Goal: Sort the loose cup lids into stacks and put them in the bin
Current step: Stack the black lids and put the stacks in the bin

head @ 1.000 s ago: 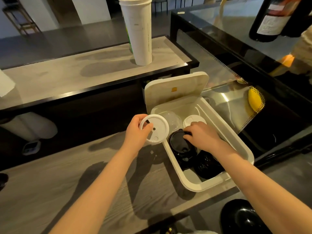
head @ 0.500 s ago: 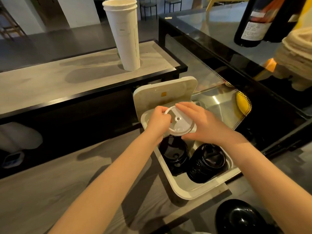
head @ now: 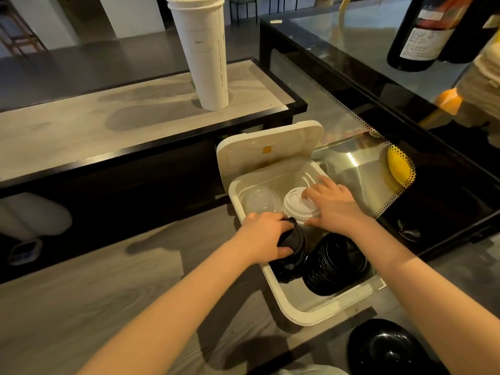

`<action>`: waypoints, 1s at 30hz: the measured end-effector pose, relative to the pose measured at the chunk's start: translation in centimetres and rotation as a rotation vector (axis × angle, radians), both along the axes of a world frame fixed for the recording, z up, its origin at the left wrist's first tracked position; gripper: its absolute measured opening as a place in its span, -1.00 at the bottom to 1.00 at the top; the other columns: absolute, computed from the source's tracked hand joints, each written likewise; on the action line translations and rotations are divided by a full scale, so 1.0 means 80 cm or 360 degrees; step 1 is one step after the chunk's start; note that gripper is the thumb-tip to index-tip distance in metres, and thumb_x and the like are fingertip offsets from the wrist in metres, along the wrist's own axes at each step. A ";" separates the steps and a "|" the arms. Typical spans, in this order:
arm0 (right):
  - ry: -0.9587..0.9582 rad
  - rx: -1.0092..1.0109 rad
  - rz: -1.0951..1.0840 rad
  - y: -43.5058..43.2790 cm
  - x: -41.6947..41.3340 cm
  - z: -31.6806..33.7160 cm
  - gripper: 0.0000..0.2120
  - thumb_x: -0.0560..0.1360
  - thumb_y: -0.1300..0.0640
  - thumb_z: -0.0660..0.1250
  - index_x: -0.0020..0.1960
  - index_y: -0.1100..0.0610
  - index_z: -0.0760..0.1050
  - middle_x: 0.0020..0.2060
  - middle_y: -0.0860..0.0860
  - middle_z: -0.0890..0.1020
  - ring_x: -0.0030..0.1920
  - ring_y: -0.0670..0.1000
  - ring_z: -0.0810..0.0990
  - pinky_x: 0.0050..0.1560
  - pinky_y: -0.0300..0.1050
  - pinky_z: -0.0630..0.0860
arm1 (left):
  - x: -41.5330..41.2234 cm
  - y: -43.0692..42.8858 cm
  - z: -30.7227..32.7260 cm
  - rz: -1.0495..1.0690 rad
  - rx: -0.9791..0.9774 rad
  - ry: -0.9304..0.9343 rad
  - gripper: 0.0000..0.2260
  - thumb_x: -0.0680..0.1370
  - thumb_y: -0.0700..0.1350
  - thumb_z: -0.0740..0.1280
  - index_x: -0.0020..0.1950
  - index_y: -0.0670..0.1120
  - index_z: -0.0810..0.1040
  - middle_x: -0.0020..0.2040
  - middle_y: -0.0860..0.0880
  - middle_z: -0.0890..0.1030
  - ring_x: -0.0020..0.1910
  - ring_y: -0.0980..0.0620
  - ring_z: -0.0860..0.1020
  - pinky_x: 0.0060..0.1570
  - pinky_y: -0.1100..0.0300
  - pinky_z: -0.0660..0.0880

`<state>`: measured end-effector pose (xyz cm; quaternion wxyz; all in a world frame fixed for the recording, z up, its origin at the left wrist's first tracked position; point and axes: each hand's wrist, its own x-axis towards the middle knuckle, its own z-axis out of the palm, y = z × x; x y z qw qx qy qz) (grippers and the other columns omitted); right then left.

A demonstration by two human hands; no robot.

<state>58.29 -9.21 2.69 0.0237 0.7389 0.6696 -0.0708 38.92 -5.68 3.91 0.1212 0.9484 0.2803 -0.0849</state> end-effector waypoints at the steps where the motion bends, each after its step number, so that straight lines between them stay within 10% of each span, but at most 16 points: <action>1: -0.0047 -0.0024 0.0020 0.001 0.001 -0.003 -0.44 0.40 -0.19 0.36 0.32 -0.09 0.28 0.35 -0.06 0.34 0.46 0.00 0.07 0.40 0.06 0.11 | 0.002 0.001 0.001 -0.0004 0.0026 0.0009 -0.46 0.50 0.17 0.28 0.43 0.01 0.32 0.35 0.00 0.39 0.31 -0.05 0.37 0.24 -0.01 0.30; 11: -0.0125 -0.0067 0.0080 0.006 -0.006 0.009 -0.70 0.51 -0.08 0.29 0.20 -0.02 0.45 0.18 -0.09 0.53 0.26 0.00 0.44 0.45 0.12 -0.08 | 0.000 0.004 0.000 0.0047 -0.0026 0.0052 -0.45 0.50 0.19 0.27 0.45 0.03 0.31 0.31 -0.03 0.36 0.31 -0.08 0.31 0.22 -0.02 0.30; 30: -0.0177 0.0147 0.0146 -0.003 -0.043 0.040 -0.59 0.51 0.01 0.31 0.34 0.02 0.38 0.23 -0.02 0.54 0.19 0.05 0.52 0.27 -0.05 0.29 | -0.030 0.010 0.020 0.0079 0.0084 -0.0174 -0.54 0.53 0.11 0.27 0.39 -0.03 0.40 0.39 -0.06 0.34 0.39 -0.07 0.23 0.29 -0.04 0.27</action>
